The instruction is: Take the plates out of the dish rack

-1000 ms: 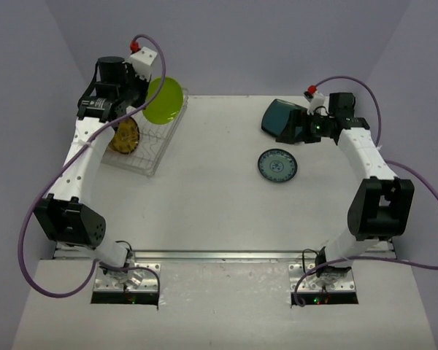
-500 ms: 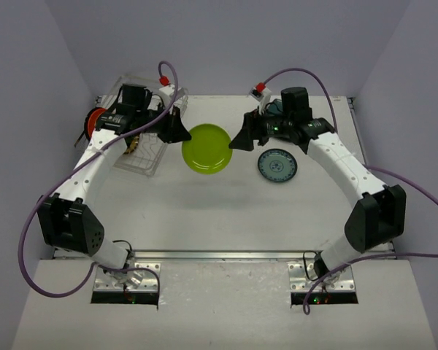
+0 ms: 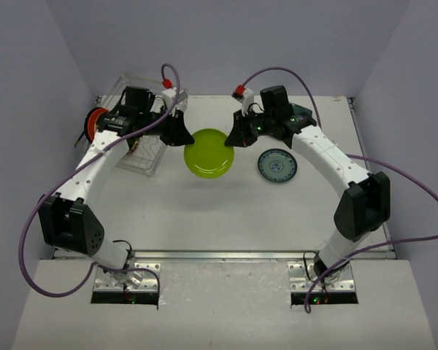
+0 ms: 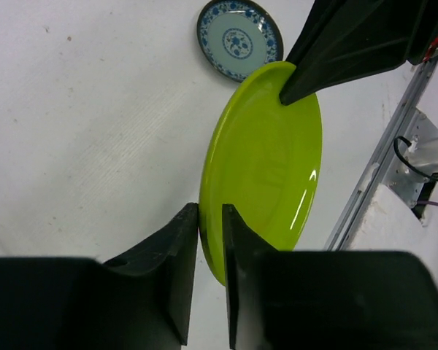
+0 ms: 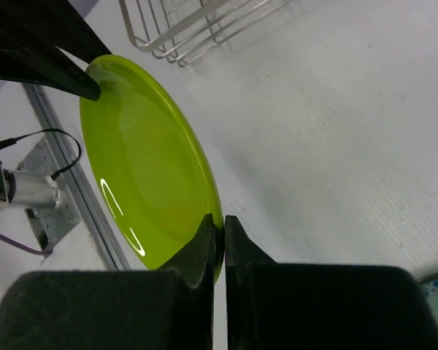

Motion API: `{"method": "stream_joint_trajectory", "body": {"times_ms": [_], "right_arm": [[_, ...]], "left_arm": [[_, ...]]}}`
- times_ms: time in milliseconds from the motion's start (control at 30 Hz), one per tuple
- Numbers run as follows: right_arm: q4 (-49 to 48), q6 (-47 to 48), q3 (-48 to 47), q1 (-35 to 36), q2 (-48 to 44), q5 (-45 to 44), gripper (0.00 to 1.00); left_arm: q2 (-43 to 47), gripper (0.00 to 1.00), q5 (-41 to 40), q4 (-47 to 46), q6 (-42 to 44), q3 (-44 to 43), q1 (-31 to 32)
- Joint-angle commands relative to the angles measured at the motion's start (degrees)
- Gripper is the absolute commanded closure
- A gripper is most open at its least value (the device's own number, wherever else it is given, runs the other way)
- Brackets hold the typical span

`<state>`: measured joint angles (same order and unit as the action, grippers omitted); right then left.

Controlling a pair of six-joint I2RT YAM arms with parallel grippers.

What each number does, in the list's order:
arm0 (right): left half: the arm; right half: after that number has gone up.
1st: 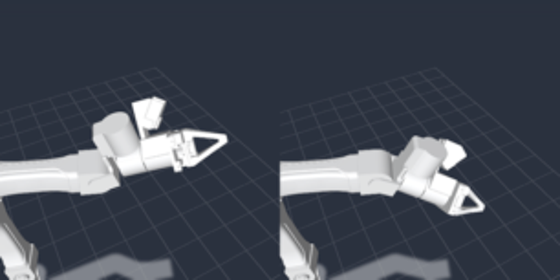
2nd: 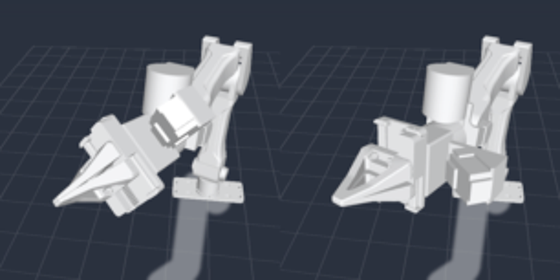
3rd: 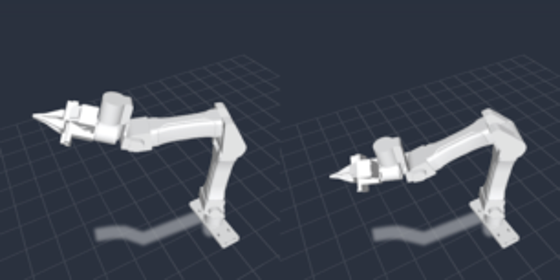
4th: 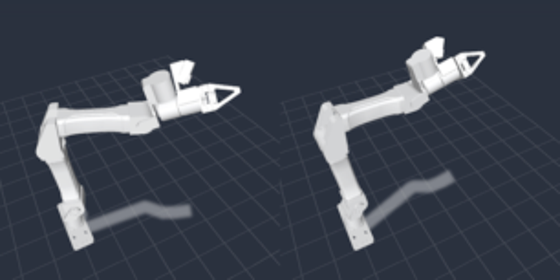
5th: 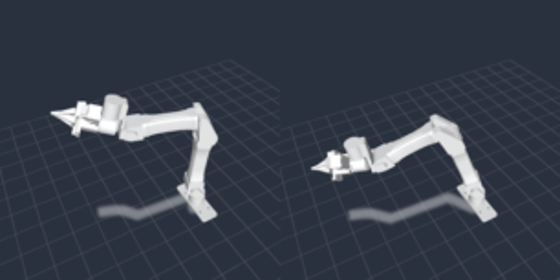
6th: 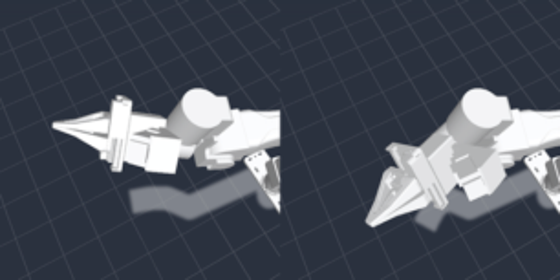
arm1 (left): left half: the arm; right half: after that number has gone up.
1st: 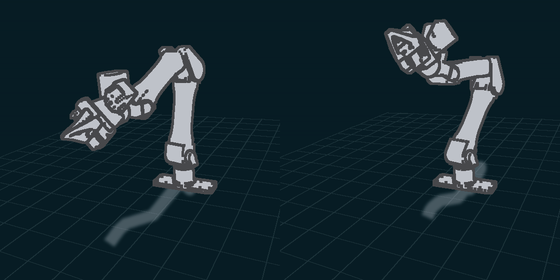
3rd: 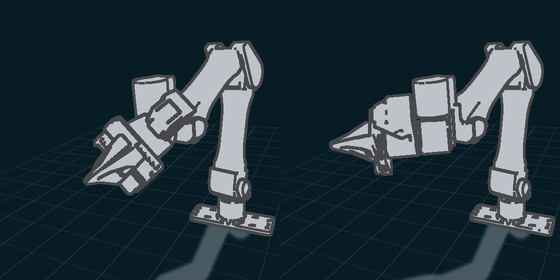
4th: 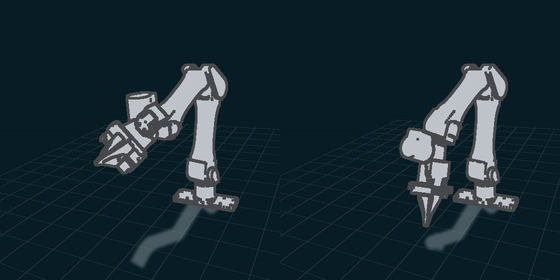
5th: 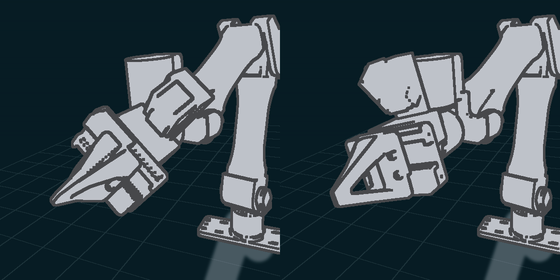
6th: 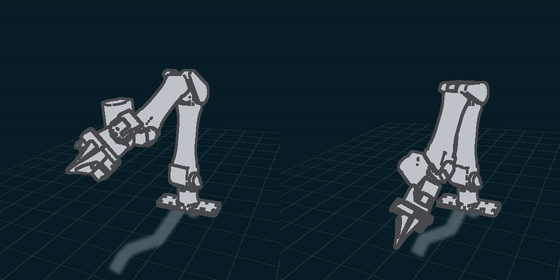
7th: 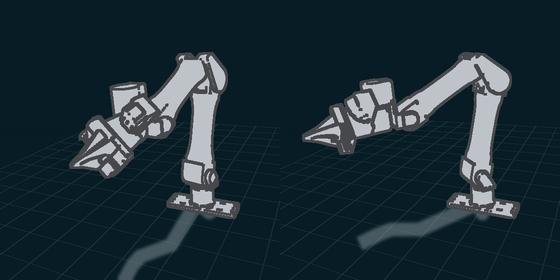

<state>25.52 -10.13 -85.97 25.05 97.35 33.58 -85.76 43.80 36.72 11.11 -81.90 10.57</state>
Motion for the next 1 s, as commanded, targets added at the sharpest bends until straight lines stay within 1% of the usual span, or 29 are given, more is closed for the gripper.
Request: {"method": "stream_joint_trajectory", "body": {"times_ms": [0, 67, 100, 133, 167, 233, 300, 333, 367, 433, 567, 700, 767, 867, 967], "right_arm": [[1.81, 5.38, 2.0, -1.9, -4.11, -8.02, 1.0], [1.99, 5.26, 4.56, -5.08, -6.0, -7.19, 1.0], [1.99, 5.09, 5.57, -6.71, -6.45, -6.48, 1.0], [1.99, 4.97, 6.76, -8.89, -6.84, -5.72, 1.0], [2.05, 5.19, 7.89, -12.29, -6.99, -5.18, 1.0], [2.75, 6.24, 11.04, -16.27, -6.97, -4.82, 1.0], [2.66, 7.8, 13.17, -21.15, -6.71, -3.93, 1.0], [2.68, 7.93, 14.02, -22.17, -6.1, -3.2, 1.0], [2.97, 8.01, 14.74, -25.13, -5.03, -2.41, 1.0], [3.29, 8.89, 15.08, -29.72, -3.35, -1.37, 1.0], [3.79, 9.68, 13.52, -34.48, 1.93, -0.18, 1.0], [4.2, 9.6, 11.3, -35.77, 6.28, 0.68, 1.0], [4.43, 9.67, 10.31, -35.77, 8.21, 1.07, 1.0], [4.89, 9.53, 8.38, -35.77, 10.92, 1.95, 1.0], [5.17, 8.78, 6.22, -35.77, 13.21, 2.19, 1.0]], "left_arm": [[2.36, 0.26, -3.18, -2.84, -1.12, -0.8, 0.42], [2.74, 0.0, -10.45, -4.26, -2.25, -0.44, 0.33], [2.96, 0.0, -15.19, -4.99, -2.76, -0.37, 0.33], [2.9, 0.0, -16.19, -5.06, -2.86, -0.39, 0.33], [2.41, 0.0, -21.91, -5.38, -3.42, -0.63, 0.32], [0.93, 0.0, -27.81, -4.77, -4.02, -1.82, 0.13], [0.34, 0.0, -27.68, -4.82, -4.11, -1.92, -0.42], [0.05, 0.0, -27.37, -4.87, -4.28, -1.86, -0.55], [-0.25, 0.0, -27.45, -5.07, -4.6, -1.89, -0.55], [-1.21, 0.0, -28.88, -5.19, -5.34, -2.36, -0.62], [-3.0, 0.0, -30.09, -4.75, -6.52, -2.98, -1.89], [-3.85, 0.0, -26.81, -4.93, -9.14, -3.16, -5.77], [-4.61, 0.0, -23.83, -4.41, -10.06, -3.91, -9.82], [-5.85, 0.0, -19.01, -3.39, -10.52, -4.83, -14.11], [-6.44, 0.0, -17.68, -2.8, -10.59, -5.2, -16.1]]}}
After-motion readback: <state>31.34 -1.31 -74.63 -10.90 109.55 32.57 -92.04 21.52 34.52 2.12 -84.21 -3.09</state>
